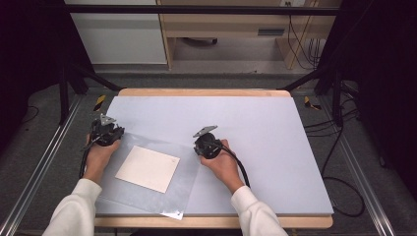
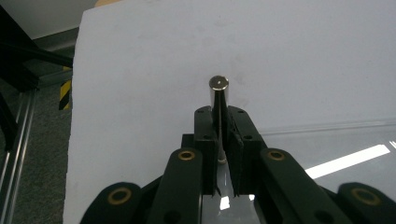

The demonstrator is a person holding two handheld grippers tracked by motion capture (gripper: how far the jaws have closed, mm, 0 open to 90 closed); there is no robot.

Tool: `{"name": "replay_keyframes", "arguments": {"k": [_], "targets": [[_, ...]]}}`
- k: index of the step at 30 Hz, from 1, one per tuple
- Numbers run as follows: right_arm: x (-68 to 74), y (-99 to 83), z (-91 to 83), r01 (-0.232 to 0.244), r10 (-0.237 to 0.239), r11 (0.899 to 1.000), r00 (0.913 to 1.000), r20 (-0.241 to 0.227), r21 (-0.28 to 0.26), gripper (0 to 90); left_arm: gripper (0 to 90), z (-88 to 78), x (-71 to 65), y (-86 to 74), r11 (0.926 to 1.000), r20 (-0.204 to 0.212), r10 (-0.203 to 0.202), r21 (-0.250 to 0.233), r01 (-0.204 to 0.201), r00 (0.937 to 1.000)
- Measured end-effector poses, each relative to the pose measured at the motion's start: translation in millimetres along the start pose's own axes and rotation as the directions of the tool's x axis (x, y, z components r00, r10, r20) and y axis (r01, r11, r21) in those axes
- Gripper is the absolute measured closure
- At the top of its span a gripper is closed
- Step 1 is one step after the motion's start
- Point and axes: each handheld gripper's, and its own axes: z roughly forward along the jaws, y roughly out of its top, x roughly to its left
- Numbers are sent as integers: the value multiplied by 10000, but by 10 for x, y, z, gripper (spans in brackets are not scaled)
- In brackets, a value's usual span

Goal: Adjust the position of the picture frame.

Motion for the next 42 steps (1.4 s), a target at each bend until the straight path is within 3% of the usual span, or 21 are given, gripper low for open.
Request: {"name": "replay_keyframes", "arguments": {"k": [4, 9, 14, 17, 23, 33, 36, 37, 38, 42], "targets": [[-7, -9, -3, -66, 67, 10000, 10000, 35, -46, 855, 844, -12, 30, 11, 9990, 213, -443, 45, 442, 9988], [-27, -13, -10, -206, 204, 9997, 9996, -174, -117, 855, 850, -48, 46, 47, 9982, 373, -573, 213, 565, 9977], [-35, 4, -50, -274, 272, 9996, 9993, -253, -74, 852, 851, -110, 52, 67, 9982, 514, -539, 306, 524, 9972], [-62, 30, -110, -240, 237, 9997, 9992, -326, -98, 843, 852, -223, 34, 156, 9975, 609, -348, 641, 309, 9975], [-94, 92, -312, -77, 71, 9995, 9998, -204, -296, 830, 852, -409, -20, 260, 9985, 836, -242, 509, 200, 9962], [-310, 204, -824, -47, 51, 9989, 9999, 99, -459, 822, 851, -698, -294, 435, 9999, 1233, -113, 107, 101, 9923], [-422, 198, -994, -118, 129, 9987, 9997, 217, -489, 822, 851, -803, -513, 534, 10000, 1283, -51, 76, 42, 9917], [-422, 198, -994, -118, 129, 9987, 9997, 217, -489, 822, 851, -803, -513, 534, 10000, 1283, -51, 76, 42, 9917], [-498, 182, -1112, -126, 139, 9993, 9992, 381, -354, 824, 852, -824, -631, 568, 9999, 1345, 14, 101, -28, 9909], [-648, 128, -1275, -148, 168, 9994, 9979, 619, -323, 823, 851, -821, -849, 664, 9997, 1530, 208, 104, -226, 9880]]}}
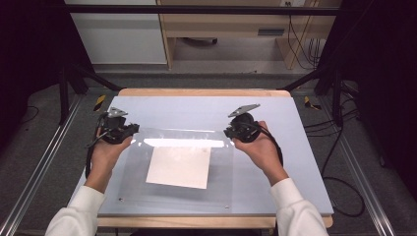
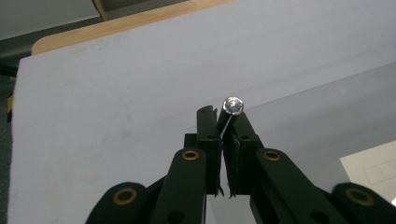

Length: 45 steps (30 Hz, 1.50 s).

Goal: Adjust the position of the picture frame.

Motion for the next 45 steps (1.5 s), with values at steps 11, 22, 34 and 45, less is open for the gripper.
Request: {"name": "replay_keyframes", "arguments": {"k": [11, 22, 34, 45], "targets": [[-515, -351, -70, -972, 961, 9948, 9947, 379, 303, 824, 851, 352, -483, 124, 9972, 368, 599, 428, -614, 9975], [-741, -423, 163, -1302, 1285, 9899, 9912, 324, 552, 825, 851, 532, -533, 98, 9935, 285, 660, 907, -683, 9974], [-773, -483, 388, -1332, 1301, 9880, 9906, 430, 782, 820, 850, 768, -474, -44, 9944, 378, 315, 999, -351, 9988], [-793, -572, 469, -1670, 1641, 9843, 9850, 537, 564, 824, 849, 820, -493, -48, 9951, 220, 412, 886, -430, 9989]]}}
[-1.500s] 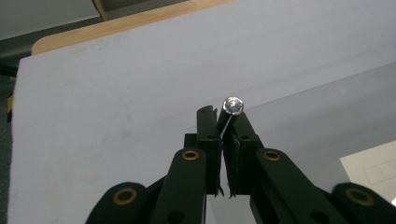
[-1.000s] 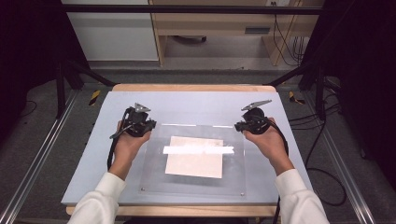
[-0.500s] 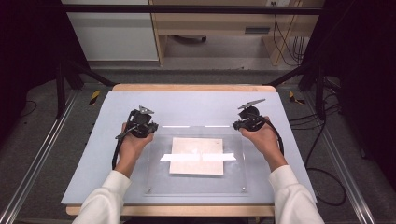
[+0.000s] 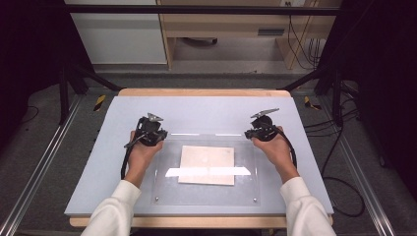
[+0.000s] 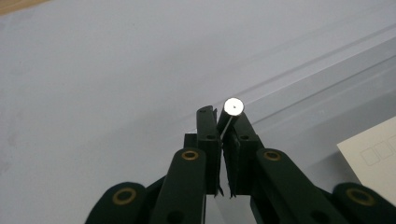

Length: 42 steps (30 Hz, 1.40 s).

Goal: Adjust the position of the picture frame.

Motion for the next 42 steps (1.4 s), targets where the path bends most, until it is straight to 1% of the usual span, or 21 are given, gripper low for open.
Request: {"name": "replay_keyframes", "arguments": {"k": [3, 5, 7, 11, 13, 15, 17, 18, 19, 20, 21, 22, 25, 28, 29, 32, 34, 37, 42], "targets": [[-10, -10, 26, -94, 94, 9999, 9999, 55, -59, 826, 849, 39, 5, -8, 10000, 33, -33, -21, 33, 10000], [-15, -22, 41, -127, 128, 9999, 9998, 117, -74, 826, 849, 64, 3, -19, 9998, 74, -135, -124, 136, 9999], [-26, -31, 52, -219, 220, 9997, 9997, 135, -103, 827, 849, 73, 6, -20, 9999, 75, -108, -68, 109, 9999], [-18, -45, 77, -146, 152, 9997, 9994, 325, -181, 833, 849, 85, 12, -30, 10000, 65, -50, -46, 51, 10000], [-10, -47, 88, -167, 174, 9997, 9991, 394, -202, 835, 849, 94, 11, -39, 9999, 65, -117, -86, 118, 9999], [-4, -48, 97, -175, 182, 9997, 9989, 437, -181, 836, 849, 96, 6, -41, 9999, 4, -67, -76, 67, 10000], [-8, -49, 108, -103, 112, 9998, 9988, 483, -172, 838, 849, 107, 11, -49, 9999, 56, -100, -92, 101, 9999], [-9, -51, 111, -177, 185, 9997, 9989, 440, -179, 839, 849, 114, 14, -53, 9999, 63, -96, -79, 96, 9999], [-7, -54, 125, -122, 132, 9997, 9986, 518, -190, 841, 849, 124, 14, -59, 9999, 64, -126, -73, 127, 9999], [-4, -58, 134, -64, 74, 9998, 9984, 569, -179, 842, 849, 134, 13, -63, 9997, 86, -183, -133, 185, 9998], [-2, -60, 139, -122, 133, 9998, 9982, 582, -187, 842, 849, 141, 16, -69, 9997, 106, -204, -159, 205, 9997], [1, -66, 147, -178, 191, 9996, 9982, 577, -220, 843, 848, 146, 16, -73, 9997, 109, -190, -161, 192, 9998], [0, -83, 159, -153, 169, 9996, 9975, 691, -230, 845, 849, 160, 8, -83, 9996, 110, -125, -253, 128, 9999], [-4, -82, 158, -105, 120, 9997, 9975, 700, -226, 845, 849, 174, 4, -92, 9994, 104, -183, -279, 185, 9998], [-1, -84, 161, -119, 131, 9998, 9971, 750, -158, 847, 849, 188, 3, -91, 9991, 160, -240, -333, 245, 9996], [-12, -97, 162, -175, 186, 9997, 9969, 761, -156, 847, 849, 201, -3, -90, 9993, 161, -171, -316, 176, 9997], [-16, -102, 165, -198, 208, 9997, 9966, 803, -135, 848, 849, 216, -13, -90, 9990, 172, -262, -371, 268, 9995], [-19, -110, 165, -178, 189, 9998, 9963, 844, -134, 848, 849, 221, -10, -89, 9993, 176, -171, -341, 177, 9997], [-23, -124, 162, -236, 251, 9995, 9961, 847, -191, 849, 849, 232, -15, -87, 9993, 207, -155, -338, 162, 9997]]}}
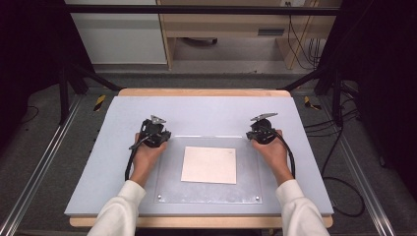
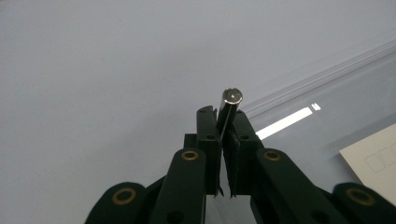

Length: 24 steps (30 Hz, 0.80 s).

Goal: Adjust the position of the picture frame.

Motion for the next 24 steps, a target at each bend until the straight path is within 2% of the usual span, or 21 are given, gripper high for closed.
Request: {"name": "replay_keyframes", "arguments": {"k": [7, 24], "targets": [[-18, -41, 30, -63, 63, 10000, 10000, 27, 1, 850, 849, 44, -8, -15, 10000, 33, -29, 83, 29, 10000], [-18, -71, 39, -107, 106, 9998, 9999, -29, -196, 848, 849, 52, -10, -35, 10000, 31, -64, -59, 64, 10000]]}}
